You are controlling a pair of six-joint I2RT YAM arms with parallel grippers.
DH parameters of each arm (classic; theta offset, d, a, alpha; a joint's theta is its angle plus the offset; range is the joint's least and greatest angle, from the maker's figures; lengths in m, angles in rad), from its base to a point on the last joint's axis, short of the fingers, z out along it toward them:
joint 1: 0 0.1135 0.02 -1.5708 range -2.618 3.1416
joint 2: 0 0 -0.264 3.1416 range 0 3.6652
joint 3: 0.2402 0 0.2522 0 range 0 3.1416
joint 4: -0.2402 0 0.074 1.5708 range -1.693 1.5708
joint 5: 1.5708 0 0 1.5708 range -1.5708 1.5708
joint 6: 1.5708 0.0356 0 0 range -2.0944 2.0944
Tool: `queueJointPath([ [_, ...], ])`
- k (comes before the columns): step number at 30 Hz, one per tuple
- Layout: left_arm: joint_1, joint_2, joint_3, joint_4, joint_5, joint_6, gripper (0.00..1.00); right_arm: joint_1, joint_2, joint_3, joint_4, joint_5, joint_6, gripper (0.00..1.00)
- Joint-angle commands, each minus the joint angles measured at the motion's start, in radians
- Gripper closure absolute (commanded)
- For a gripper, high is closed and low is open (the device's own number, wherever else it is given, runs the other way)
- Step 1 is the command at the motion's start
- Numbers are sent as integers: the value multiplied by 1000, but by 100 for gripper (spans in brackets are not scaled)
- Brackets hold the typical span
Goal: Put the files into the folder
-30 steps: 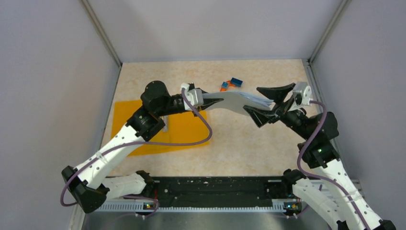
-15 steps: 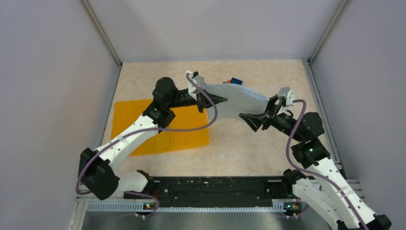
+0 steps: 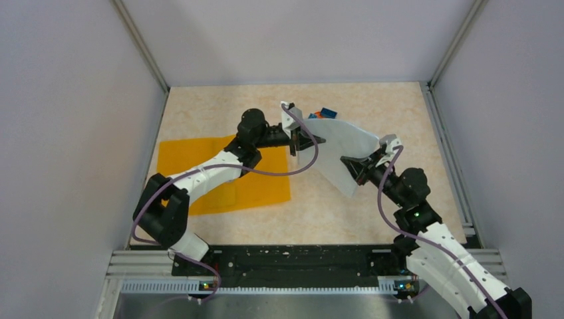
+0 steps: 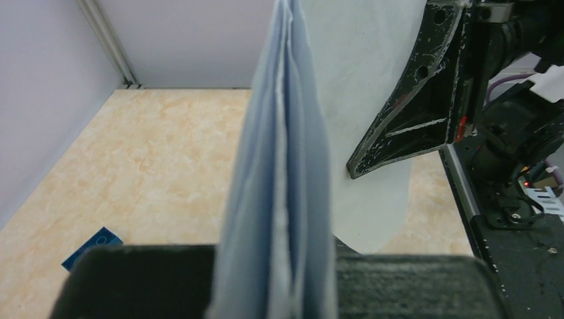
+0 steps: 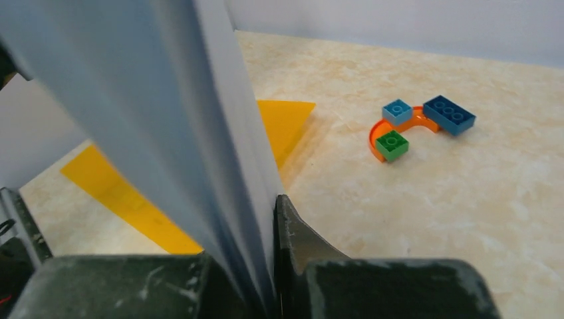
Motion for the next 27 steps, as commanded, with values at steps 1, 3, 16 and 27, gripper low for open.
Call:
queueJointPath([
  [1,2,57,-3,94,-41,42,100,8,29,-54,187,123,5,96],
  [3,1,83,-10,112,-63,43,100,8,67,-81,244,135,-1,100],
  [16,-6,144,-62,146,-161,71,82,9,173,-183,458,182,-31,99],
  [27,-14,161,-47,132,-153,50,65,9,157,-215,437,175,-5,85],
])
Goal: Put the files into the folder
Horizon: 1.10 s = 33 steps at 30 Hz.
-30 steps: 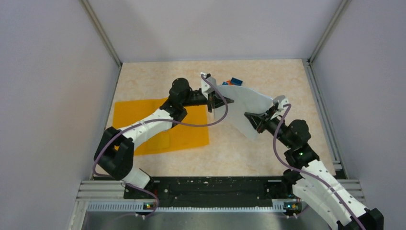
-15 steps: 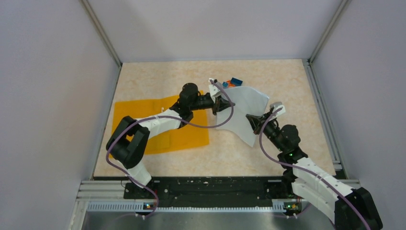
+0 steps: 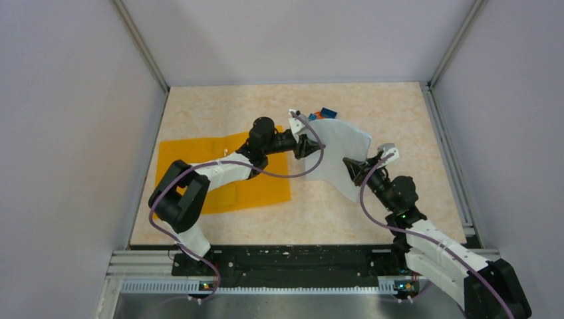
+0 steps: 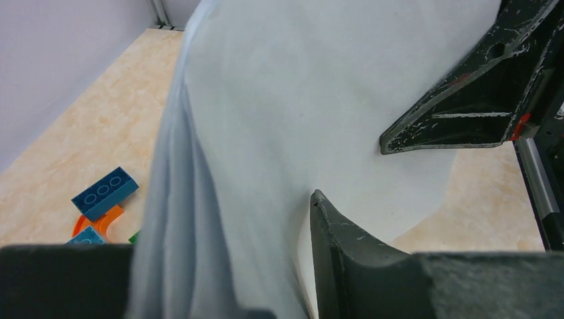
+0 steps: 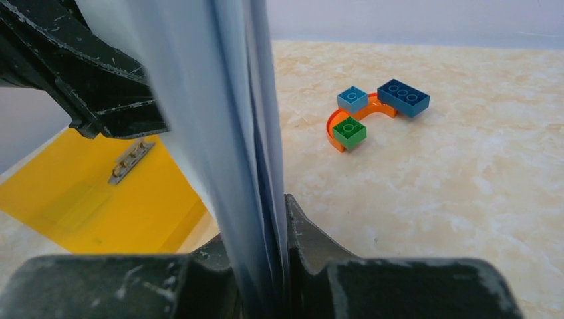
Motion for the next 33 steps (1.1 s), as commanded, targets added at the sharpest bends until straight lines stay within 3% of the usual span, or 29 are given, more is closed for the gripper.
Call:
queueJointPath([
  [1,-7,19,14,43,12,-9,65,9,-27,-27,59,4,13,82],
  [11,-35,36,42,9,31,-9,64,8,-98,-86,39,31,32,75],
  [14,-43,42,55,-5,39,-9,69,7,-105,-92,39,30,32,75],
  [22,-53,49,86,-44,49,-9,100,7,-116,-76,16,25,31,77],
  [24,-54,36,98,-69,56,-9,100,7,-131,-51,-18,16,32,77],
  [28,-49,-44,135,-184,76,22,100,8,-178,45,-145,-9,16,76],
  [33,-17,-184,223,-432,134,79,100,7,-224,218,-306,-84,-5,68],
])
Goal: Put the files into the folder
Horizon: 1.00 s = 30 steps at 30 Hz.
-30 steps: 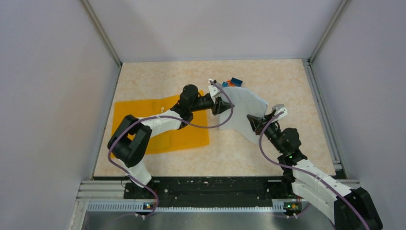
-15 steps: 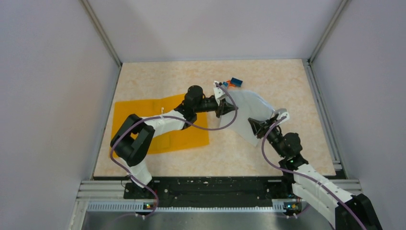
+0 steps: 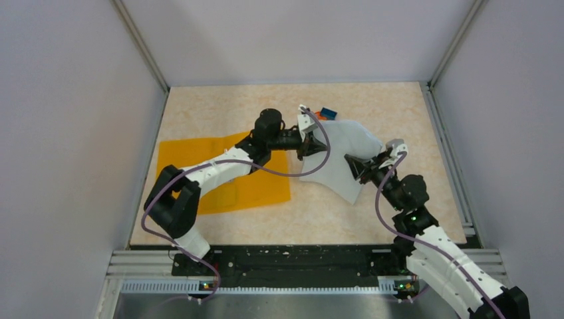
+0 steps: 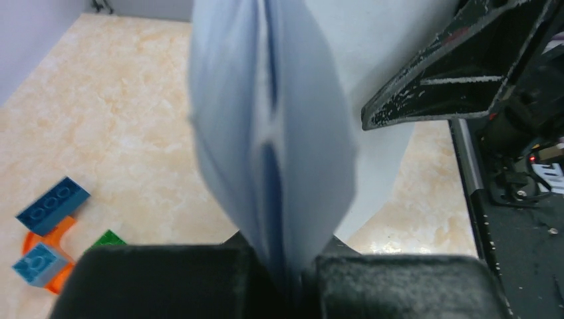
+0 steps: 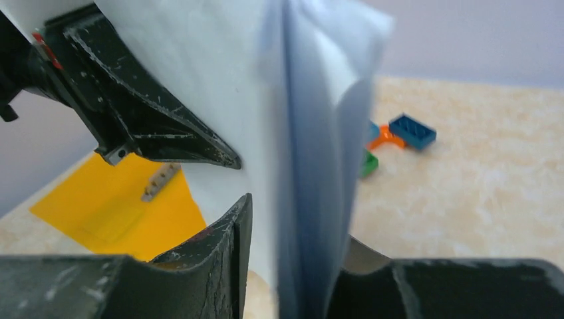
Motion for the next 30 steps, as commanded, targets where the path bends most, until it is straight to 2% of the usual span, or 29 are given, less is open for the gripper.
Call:
queueJointPath([
  [1,33,-188,122,-190,88,46,100,7,-42,207,-129,-94,-33,68],
  [6,63,-320,183,-294,156,7,100,7,-10,390,-250,-231,-49,65],
  [15,63,-453,235,-342,203,-78,100,8,60,594,-287,-413,-6,65],
  [20,64,-491,241,-345,212,-127,100,7,78,638,-289,-480,38,75],
  [25,64,-498,240,-330,207,-158,100,7,86,659,-312,-527,70,78],
  [30,64,-501,241,-327,182,-170,100,7,98,696,-379,-504,85,100],
])
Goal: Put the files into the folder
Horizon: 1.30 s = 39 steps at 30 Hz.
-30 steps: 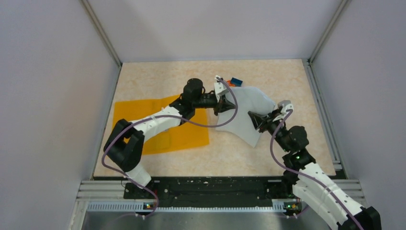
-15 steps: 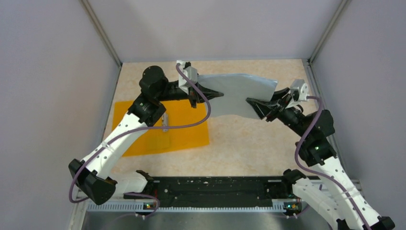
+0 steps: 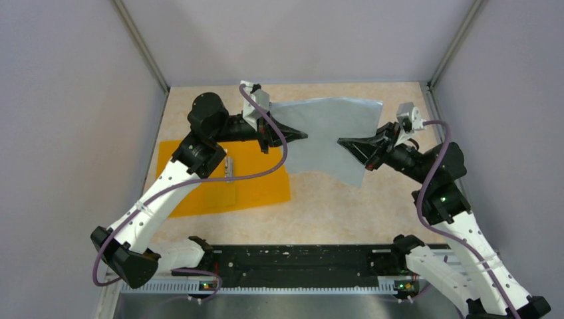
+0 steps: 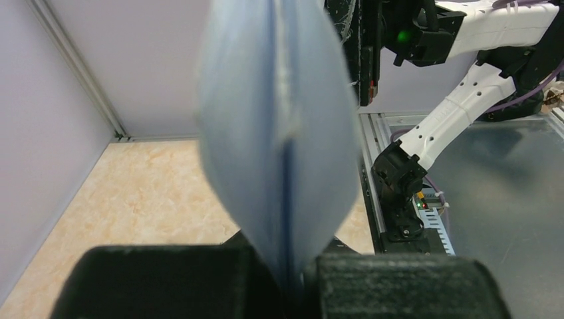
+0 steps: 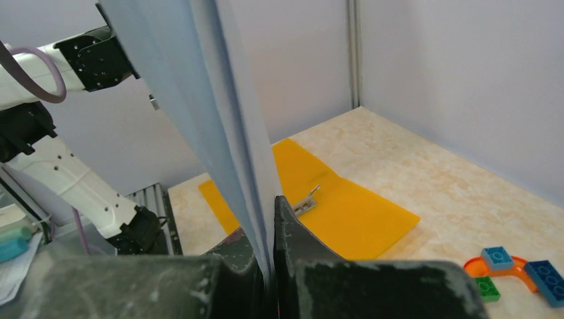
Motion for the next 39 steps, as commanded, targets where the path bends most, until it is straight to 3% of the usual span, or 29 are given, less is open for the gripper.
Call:
queueJointPath([
  [1,-3,-30,35,24,-25,-33,100,8,12,81,-56,-6,27,100],
  [4,-3,-20,46,-2,-109,-47,100,8,31,110,-98,10,42,100],
  [7,-1,4,54,-36,-263,-72,63,7,51,149,-182,101,49,100],
  [9,-1,10,40,-49,-426,-97,45,8,65,172,-238,184,43,100],
  [10,-1,6,23,-49,-532,-117,37,8,72,188,-263,231,42,100],
  [12,0,-6,-19,-52,-794,-183,31,8,119,230,-332,304,29,100],
  [15,10,12,-31,-211,-1204,-296,29,8,211,321,-429,410,14,100],
  [19,97,48,-117,-315,-1421,-422,30,8,314,420,-517,506,6,100],
  [24,221,144,-240,-318,-1455,-456,42,7,339,409,-502,520,20,100],
  [28,254,228,-274,-370,-1475,-473,45,8,368,410,-502,495,27,100],
  [39,314,252,-412,-339,-1358,-449,54,7,403,403,-516,393,22,100],
])
